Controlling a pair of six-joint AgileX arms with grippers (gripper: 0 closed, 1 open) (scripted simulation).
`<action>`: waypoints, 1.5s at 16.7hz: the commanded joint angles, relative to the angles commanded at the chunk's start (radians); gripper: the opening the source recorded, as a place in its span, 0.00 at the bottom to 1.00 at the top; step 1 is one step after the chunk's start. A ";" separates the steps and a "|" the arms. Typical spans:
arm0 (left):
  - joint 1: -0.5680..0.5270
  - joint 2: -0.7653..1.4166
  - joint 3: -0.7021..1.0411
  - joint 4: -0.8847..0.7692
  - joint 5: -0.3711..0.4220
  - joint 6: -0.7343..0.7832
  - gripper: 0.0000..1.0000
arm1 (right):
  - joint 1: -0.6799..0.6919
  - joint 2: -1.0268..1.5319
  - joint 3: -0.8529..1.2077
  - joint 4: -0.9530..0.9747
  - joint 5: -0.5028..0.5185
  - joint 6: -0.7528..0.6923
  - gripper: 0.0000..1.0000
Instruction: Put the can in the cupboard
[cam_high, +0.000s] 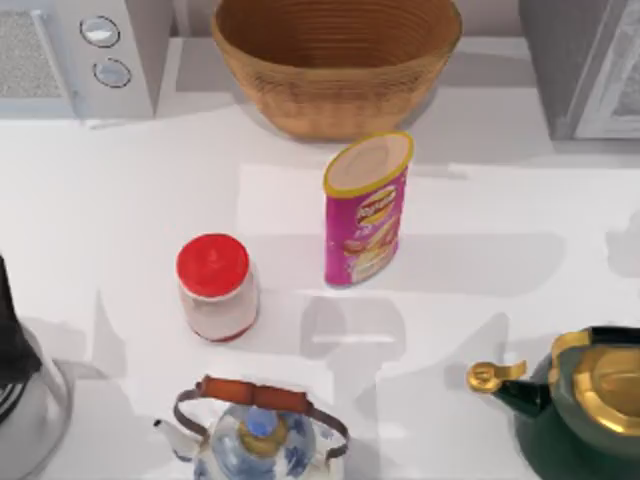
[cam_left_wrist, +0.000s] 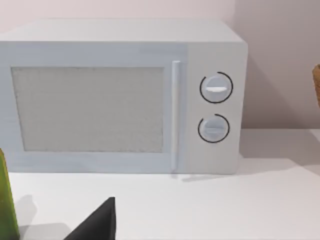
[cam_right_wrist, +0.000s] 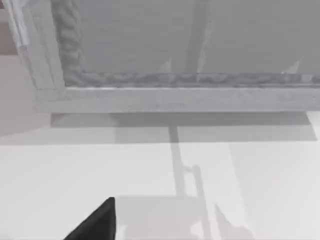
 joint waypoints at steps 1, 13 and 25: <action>0.000 0.000 0.000 0.000 0.000 0.000 1.00 | -0.014 0.086 0.014 -0.007 -0.014 -0.012 1.00; 0.000 0.000 0.000 0.000 0.000 0.000 1.00 | -0.073 0.436 0.022 -0.020 -0.096 -0.089 1.00; 0.000 0.000 0.000 0.000 0.000 0.000 1.00 | -0.041 0.719 0.060 0.228 -0.073 -0.058 1.00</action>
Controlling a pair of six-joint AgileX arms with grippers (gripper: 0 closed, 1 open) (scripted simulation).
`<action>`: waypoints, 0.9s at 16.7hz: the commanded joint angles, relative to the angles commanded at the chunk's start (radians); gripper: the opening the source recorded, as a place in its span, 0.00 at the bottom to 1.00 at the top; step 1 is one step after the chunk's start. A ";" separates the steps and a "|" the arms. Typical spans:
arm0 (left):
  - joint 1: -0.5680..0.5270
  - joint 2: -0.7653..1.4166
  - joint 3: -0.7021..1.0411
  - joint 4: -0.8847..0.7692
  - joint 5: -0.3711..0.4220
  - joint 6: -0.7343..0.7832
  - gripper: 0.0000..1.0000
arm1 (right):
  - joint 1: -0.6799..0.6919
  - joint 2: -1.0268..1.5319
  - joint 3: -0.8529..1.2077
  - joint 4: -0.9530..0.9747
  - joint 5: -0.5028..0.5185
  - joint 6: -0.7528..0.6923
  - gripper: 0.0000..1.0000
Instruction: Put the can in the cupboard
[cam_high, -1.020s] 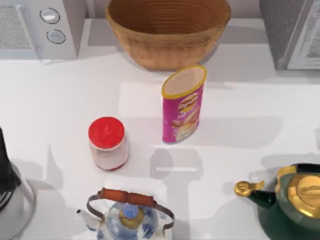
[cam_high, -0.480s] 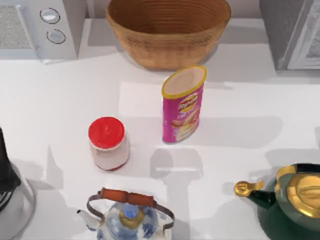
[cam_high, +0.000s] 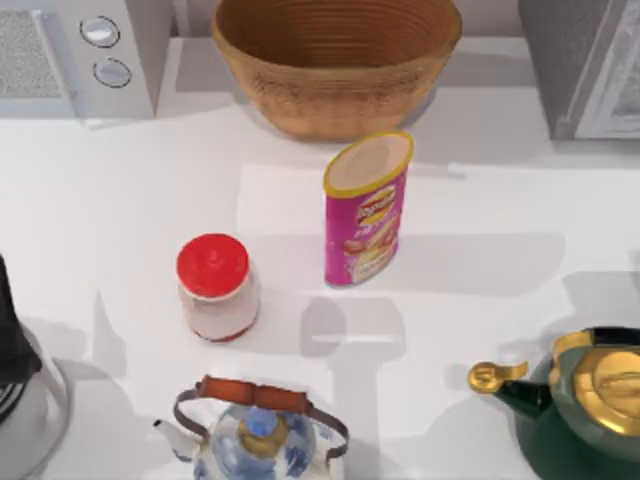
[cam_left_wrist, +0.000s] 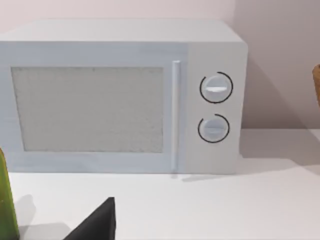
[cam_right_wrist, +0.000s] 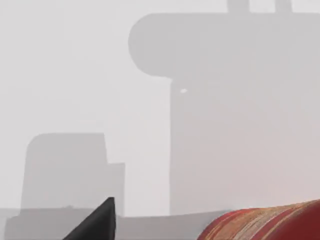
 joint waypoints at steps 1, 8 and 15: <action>0.000 0.000 0.000 0.000 0.000 0.000 1.00 | 0.000 0.002 0.000 0.002 0.000 0.000 1.00; 0.000 0.000 0.000 0.000 0.000 0.000 1.00 | 0.000 0.002 0.000 0.002 0.000 0.000 0.70; 0.000 0.000 0.000 0.000 0.000 0.000 1.00 | 0.000 0.002 0.000 0.002 0.000 0.000 0.17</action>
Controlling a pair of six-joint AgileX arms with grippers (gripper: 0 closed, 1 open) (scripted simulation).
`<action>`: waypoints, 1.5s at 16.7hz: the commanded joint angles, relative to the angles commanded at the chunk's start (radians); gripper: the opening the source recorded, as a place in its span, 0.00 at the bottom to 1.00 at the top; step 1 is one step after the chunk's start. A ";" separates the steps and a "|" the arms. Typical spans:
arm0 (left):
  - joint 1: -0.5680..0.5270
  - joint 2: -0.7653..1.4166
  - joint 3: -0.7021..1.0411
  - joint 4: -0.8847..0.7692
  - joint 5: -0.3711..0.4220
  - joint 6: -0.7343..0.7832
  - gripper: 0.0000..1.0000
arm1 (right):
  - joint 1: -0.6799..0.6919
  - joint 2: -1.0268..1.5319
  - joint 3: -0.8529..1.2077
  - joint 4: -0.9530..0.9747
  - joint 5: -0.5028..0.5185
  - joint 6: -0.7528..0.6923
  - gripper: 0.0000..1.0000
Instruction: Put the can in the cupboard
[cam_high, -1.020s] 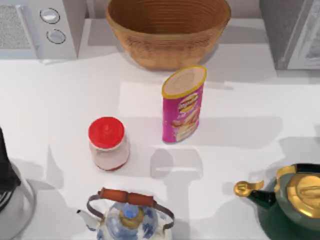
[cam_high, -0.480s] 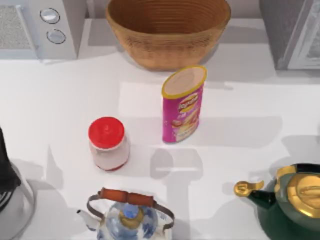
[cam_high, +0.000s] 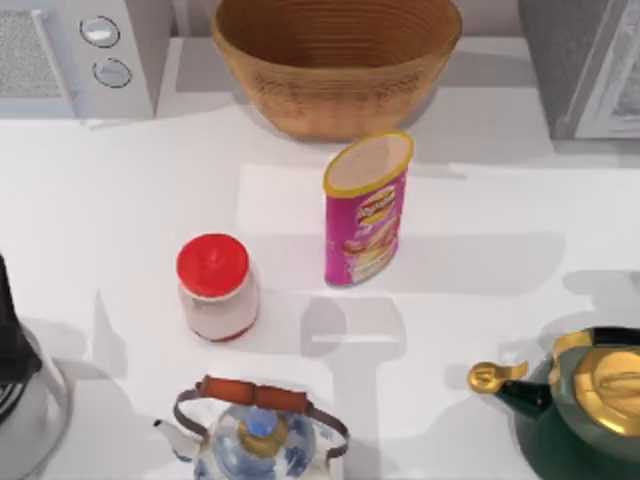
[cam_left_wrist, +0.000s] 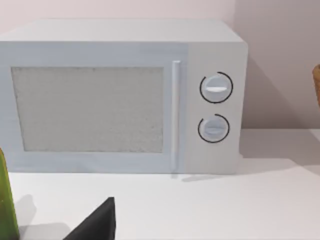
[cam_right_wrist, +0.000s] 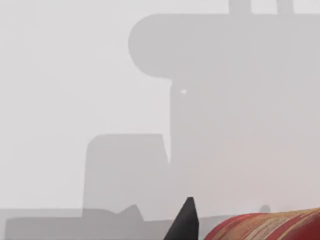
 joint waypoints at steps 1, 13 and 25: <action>0.000 0.000 0.000 0.000 0.000 0.000 1.00 | 0.000 0.000 0.000 0.000 0.000 0.000 0.10; 0.000 0.000 0.000 0.000 0.000 0.000 1.00 | -0.003 0.000 0.015 -0.015 0.000 0.000 0.00; 0.000 0.000 0.000 0.000 0.000 0.000 1.00 | -0.009 -0.247 0.371 -0.641 -0.001 -0.010 0.00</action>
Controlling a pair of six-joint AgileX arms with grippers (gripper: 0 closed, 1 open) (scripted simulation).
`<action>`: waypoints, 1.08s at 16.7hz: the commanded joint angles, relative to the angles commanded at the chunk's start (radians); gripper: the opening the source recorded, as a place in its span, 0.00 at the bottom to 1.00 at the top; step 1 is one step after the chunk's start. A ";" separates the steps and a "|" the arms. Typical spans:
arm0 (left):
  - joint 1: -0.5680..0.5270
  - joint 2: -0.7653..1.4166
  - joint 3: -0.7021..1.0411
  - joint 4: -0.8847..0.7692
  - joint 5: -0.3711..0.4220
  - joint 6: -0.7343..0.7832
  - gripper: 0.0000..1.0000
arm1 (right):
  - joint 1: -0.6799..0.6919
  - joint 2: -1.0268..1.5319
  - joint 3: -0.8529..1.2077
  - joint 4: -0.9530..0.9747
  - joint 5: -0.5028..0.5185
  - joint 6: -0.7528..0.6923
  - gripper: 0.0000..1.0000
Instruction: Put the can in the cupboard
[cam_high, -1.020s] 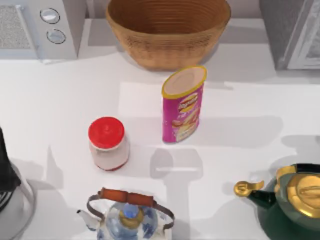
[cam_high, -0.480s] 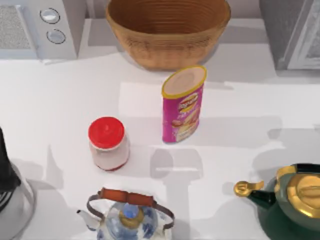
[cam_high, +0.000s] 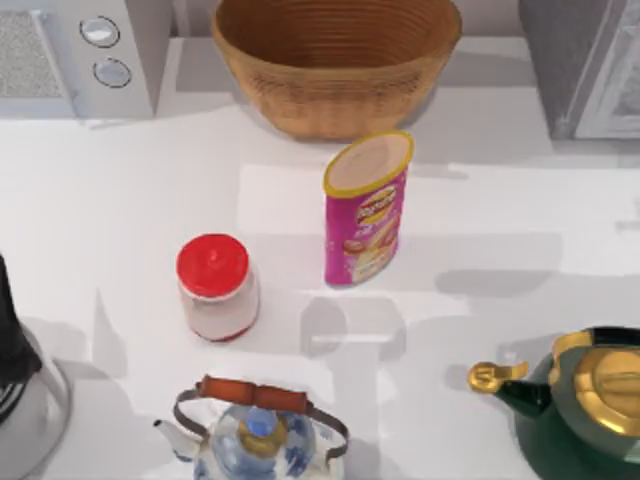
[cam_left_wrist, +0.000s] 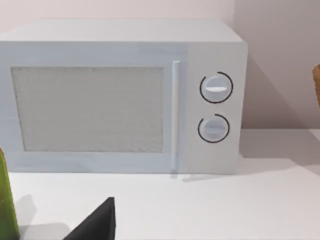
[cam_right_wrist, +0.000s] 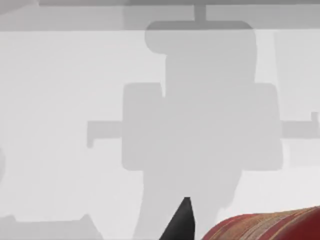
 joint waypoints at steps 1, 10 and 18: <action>0.000 0.000 0.000 0.000 0.000 0.000 1.00 | 0.001 -0.019 0.019 -0.022 -0.002 0.002 0.00; 0.000 0.000 0.000 0.000 0.000 0.000 1.00 | 0.004 -0.057 0.006 -0.001 -0.010 -0.001 0.00; 0.000 0.000 0.000 0.000 0.000 0.000 1.00 | 0.059 -0.414 -0.254 0.216 -0.020 -0.007 0.00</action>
